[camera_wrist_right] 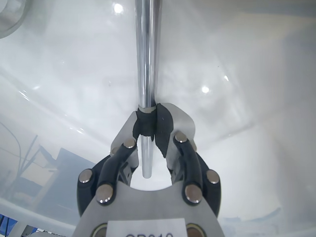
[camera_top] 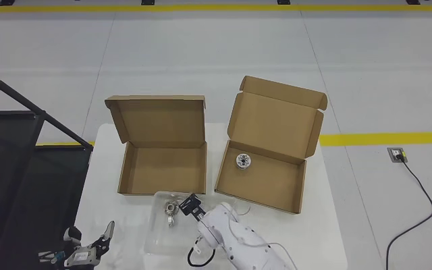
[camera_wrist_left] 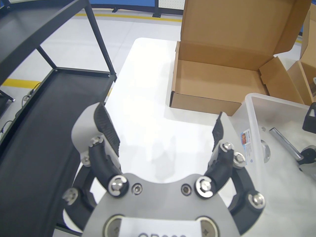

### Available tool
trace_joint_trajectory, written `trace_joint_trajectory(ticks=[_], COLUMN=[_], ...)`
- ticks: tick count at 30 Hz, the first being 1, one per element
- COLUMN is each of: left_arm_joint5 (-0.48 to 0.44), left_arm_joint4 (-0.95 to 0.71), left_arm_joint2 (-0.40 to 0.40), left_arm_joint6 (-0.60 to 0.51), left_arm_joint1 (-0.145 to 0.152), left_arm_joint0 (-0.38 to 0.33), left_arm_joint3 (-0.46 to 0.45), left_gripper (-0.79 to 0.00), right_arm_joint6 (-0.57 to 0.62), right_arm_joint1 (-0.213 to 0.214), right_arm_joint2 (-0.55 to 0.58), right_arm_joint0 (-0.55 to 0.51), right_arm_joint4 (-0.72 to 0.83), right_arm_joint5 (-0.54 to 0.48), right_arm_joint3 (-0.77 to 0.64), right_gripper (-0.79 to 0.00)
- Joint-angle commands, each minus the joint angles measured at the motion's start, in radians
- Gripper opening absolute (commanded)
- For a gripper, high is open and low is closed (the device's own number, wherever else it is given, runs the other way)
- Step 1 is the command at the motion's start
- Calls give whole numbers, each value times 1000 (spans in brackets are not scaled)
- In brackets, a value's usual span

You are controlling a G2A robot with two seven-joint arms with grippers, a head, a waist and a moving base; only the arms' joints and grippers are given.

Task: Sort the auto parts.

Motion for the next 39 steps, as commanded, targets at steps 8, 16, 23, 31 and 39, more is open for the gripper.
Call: trace_joint_trajectory(ticks=[8, 16, 23, 31, 39], left_arm_joint5=[0, 0, 0, 0, 0], left_arm_joint4=[0, 0, 0, 0, 0], left_arm_joint2=[0, 0, 0, 0, 0], left_arm_joint6=[0, 0, 0, 0, 0], left_arm_joint1=[0, 0, 0, 0, 0], left_arm_joint0=[0, 0, 0, 0, 0], left_arm_joint3=[0, 0, 0, 0, 0], left_gripper=[0, 0, 0, 0, 0], right_arm_joint6=[0, 76, 10, -12, -9], right_arm_joint1=[38, 101, 139, 165, 171], right_arm_joint2=[73, 210, 395, 554, 604], right_arm_joint0=[-100, -256, -291, -282, -267], right_arm_joint4=[-70, -132, -152, 4, 20], right_arm_joint5=[-67, -286, -406, -518, -483], right_arm_joint3=[-261, -635, -777, -778, -757], right_gripper=[-785, -785, -785, -785, -785])
